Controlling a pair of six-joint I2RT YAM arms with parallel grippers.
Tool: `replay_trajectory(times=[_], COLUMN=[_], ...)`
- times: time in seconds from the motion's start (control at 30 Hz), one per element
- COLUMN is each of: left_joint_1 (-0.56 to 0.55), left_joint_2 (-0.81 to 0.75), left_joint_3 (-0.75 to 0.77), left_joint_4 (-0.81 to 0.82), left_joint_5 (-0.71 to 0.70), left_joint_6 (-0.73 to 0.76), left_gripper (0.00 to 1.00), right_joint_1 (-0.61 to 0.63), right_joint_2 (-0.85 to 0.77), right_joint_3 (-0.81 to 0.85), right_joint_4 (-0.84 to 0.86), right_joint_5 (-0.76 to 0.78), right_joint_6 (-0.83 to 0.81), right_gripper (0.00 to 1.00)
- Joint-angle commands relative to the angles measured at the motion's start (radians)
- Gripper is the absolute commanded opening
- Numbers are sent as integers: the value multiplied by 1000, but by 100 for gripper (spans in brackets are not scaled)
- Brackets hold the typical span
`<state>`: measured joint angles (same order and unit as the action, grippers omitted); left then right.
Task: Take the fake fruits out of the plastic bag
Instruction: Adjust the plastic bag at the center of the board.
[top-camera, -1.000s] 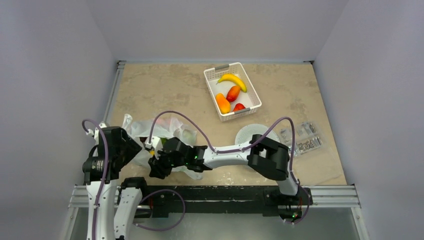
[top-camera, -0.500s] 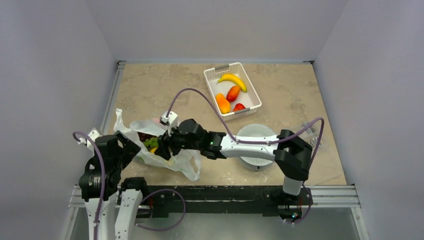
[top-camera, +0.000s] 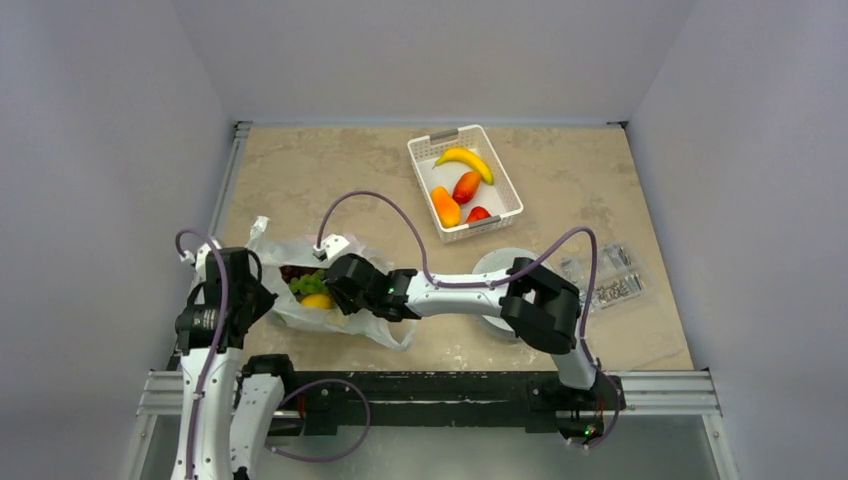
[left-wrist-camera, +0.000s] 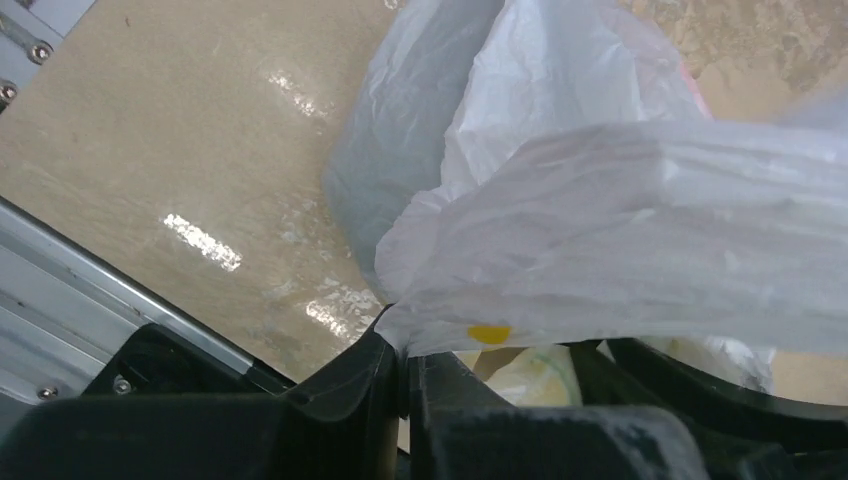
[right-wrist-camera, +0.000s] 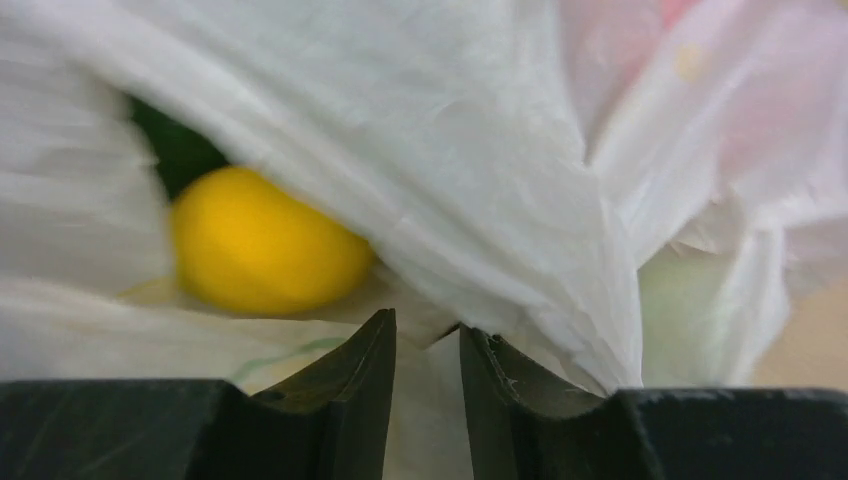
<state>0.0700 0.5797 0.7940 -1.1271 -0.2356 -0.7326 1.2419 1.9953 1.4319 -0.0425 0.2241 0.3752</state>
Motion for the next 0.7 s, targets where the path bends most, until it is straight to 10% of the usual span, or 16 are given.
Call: replay_trajectory(times=[0.0, 0.17, 0.67], left_joint_1=[3, 4, 3], left_joint_2=[49, 32, -50], left_joint_3=[69, 90, -31], left_joint_4=[53, 73, -31], left_joint_5=[-7, 219, 307], left_joint_6=[121, 137, -93], left_gripper=[0, 0, 0], right_joint_1=[1, 2, -12], right_joint_2=[-12, -183, -157], right_joint_3=[47, -128, -316], right_joint_4=[-266, -383, 119], right_joint_5=[371, 477, 311], right_joint_6=[6, 77, -36], right_gripper=[29, 24, 20])
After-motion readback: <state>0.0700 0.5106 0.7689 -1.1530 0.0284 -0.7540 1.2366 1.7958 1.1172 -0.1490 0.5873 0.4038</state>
